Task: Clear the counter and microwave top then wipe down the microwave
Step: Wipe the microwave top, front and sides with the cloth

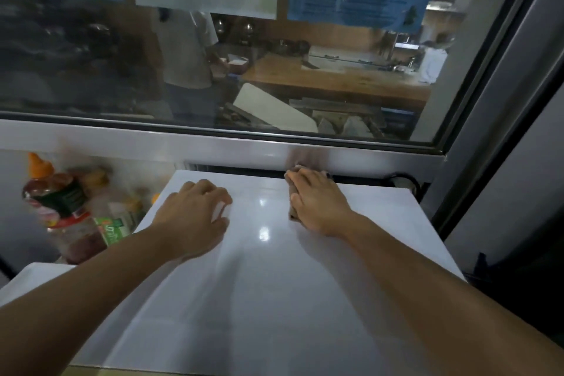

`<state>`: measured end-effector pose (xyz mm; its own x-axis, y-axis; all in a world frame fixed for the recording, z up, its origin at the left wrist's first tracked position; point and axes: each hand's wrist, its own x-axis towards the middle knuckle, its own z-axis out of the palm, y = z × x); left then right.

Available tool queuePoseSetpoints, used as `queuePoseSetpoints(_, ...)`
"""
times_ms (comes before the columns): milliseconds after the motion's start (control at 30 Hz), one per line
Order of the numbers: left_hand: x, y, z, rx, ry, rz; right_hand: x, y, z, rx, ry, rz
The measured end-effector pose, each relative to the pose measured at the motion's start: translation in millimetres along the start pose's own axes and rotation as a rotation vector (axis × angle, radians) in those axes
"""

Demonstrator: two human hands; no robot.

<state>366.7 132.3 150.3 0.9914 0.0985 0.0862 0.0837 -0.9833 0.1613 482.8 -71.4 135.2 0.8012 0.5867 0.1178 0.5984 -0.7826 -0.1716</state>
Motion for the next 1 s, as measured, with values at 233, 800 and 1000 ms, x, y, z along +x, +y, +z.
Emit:
queuePoseSetpoints(233, 3.0, -10.8, -3.8, -0.001, -0.041, 0.052, 8.4, -33.9, 4.7, -0.031, -0.033, -0.065)
queuePoseSetpoints(800, -38.8, -72.1, -5.7, -0.132, 0.026, 0.083, 50.1, -121.3, 30.3, 0.003, -0.008, -0.041)
queuePoseSetpoints(1000, -49.1, -82.8, -16.1, -0.231, -0.008, 0.099, 57.0, -137.8, 25.9, 0.059, -0.088, -0.214)
